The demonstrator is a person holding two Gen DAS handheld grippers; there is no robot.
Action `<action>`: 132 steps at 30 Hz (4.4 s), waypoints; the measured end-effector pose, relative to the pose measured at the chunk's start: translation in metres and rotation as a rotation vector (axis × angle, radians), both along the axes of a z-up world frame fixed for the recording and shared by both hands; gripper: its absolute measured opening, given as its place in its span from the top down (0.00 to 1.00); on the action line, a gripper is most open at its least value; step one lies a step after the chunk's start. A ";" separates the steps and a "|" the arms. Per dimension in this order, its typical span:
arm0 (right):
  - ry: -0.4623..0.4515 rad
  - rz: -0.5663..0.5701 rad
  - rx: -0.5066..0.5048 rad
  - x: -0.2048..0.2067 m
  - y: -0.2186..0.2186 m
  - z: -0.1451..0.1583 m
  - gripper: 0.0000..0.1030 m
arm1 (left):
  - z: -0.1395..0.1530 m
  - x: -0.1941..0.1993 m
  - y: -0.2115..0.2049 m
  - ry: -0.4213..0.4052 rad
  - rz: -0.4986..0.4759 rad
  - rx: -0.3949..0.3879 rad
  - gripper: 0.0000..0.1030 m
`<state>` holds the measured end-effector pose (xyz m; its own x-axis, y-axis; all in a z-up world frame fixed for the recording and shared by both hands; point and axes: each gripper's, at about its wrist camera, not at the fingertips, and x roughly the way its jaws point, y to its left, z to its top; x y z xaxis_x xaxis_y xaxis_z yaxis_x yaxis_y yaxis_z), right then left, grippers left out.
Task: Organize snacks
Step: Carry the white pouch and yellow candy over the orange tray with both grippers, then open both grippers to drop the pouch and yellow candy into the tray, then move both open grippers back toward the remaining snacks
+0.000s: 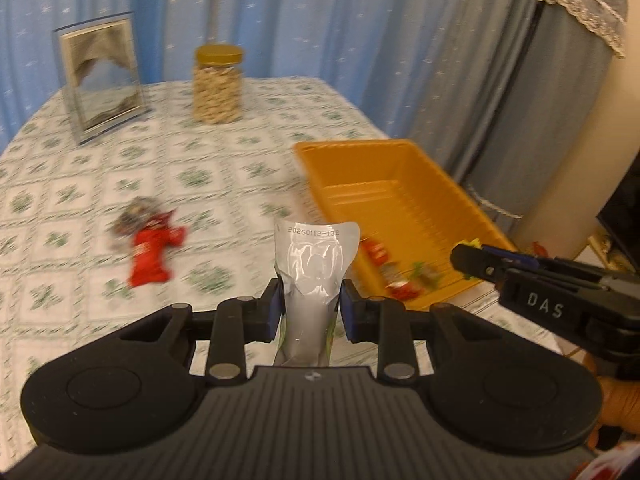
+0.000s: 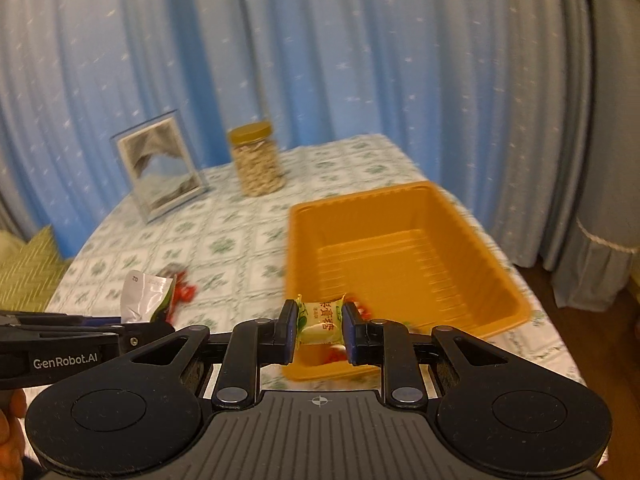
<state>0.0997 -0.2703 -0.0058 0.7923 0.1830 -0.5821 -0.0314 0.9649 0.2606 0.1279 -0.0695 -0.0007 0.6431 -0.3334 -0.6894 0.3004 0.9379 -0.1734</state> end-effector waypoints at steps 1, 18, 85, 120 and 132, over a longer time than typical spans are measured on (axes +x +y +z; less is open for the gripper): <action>0.001 -0.012 0.007 0.001 -0.007 0.001 0.77 | 0.001 0.003 -0.008 -0.001 -0.012 -0.002 0.74; 0.022 -0.123 -0.013 0.033 -0.083 -0.008 0.77 | -0.007 0.064 -0.092 0.030 -0.093 -0.060 0.74; 0.046 -0.022 0.061 -0.020 -0.026 0.015 0.35 | 0.010 -0.044 0.054 -0.035 0.210 0.077 0.32; 0.060 0.124 0.013 -0.006 0.045 0.010 0.35 | 0.001 -0.046 0.115 -0.015 0.326 0.077 0.30; 0.059 0.189 -0.029 0.027 0.077 -0.008 0.35 | -0.022 -0.006 0.129 0.021 0.331 0.079 0.30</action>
